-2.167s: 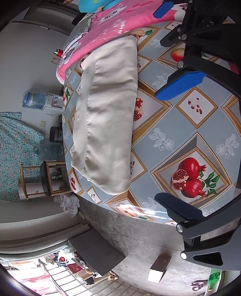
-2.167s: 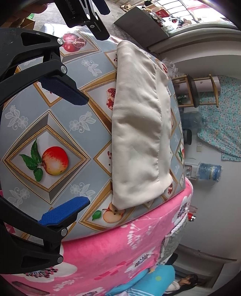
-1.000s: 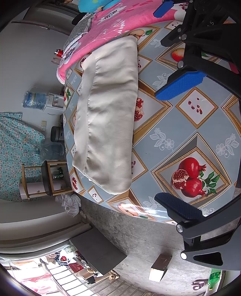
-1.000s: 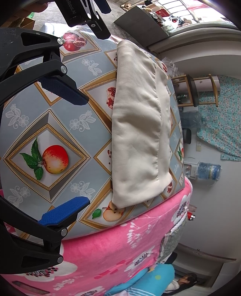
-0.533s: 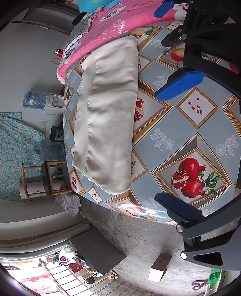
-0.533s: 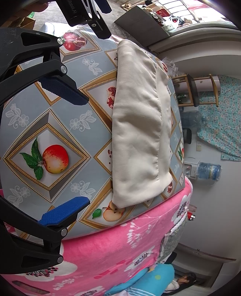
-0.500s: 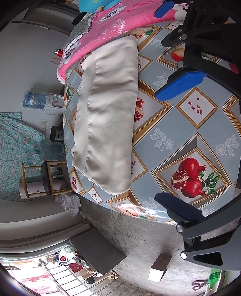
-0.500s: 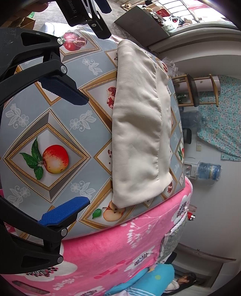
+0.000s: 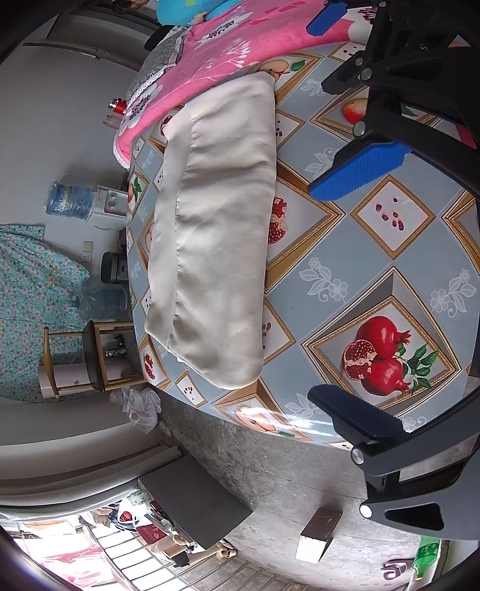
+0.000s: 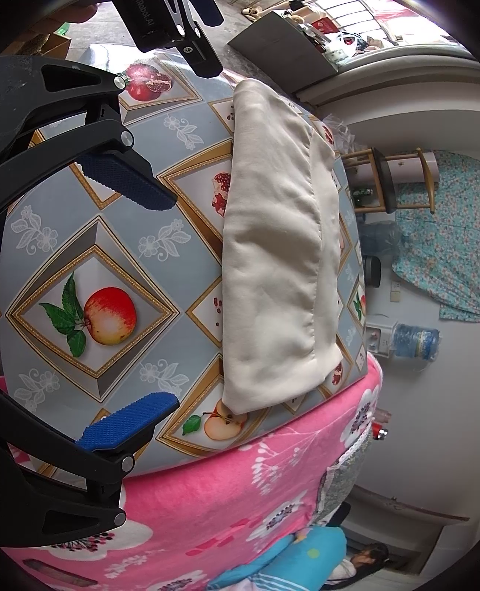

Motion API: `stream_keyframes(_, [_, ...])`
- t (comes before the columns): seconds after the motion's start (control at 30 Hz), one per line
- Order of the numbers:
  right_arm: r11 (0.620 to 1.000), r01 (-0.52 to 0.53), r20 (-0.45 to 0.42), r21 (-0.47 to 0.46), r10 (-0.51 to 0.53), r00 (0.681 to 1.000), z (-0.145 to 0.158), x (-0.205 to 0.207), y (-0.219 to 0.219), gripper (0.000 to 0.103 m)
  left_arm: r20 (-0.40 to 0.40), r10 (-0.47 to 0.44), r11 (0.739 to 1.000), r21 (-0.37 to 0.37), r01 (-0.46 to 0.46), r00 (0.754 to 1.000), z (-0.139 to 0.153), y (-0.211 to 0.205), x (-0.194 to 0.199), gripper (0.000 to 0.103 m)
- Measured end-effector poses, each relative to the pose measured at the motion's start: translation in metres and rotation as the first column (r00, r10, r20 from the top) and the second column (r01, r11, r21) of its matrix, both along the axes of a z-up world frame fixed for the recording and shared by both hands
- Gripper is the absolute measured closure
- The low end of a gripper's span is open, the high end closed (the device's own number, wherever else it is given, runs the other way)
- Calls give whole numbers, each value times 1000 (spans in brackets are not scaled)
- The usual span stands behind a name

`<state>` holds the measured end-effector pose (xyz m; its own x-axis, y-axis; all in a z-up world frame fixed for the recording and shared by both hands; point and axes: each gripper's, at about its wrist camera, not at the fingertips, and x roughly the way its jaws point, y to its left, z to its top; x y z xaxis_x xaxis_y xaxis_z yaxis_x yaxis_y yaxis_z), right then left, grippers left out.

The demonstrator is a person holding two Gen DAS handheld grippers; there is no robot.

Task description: Fold large clothes

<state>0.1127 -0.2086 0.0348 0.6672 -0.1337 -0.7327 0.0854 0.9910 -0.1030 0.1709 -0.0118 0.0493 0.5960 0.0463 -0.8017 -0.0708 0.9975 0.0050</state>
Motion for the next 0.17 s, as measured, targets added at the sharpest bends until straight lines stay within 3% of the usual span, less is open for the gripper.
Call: stream_keyframes(0.17, [1000, 1, 1, -1, -1, 1000, 1, -1, -2, 7, 0, 0, 1000, 1, 0, 1000, 0, 0, 0, 5])
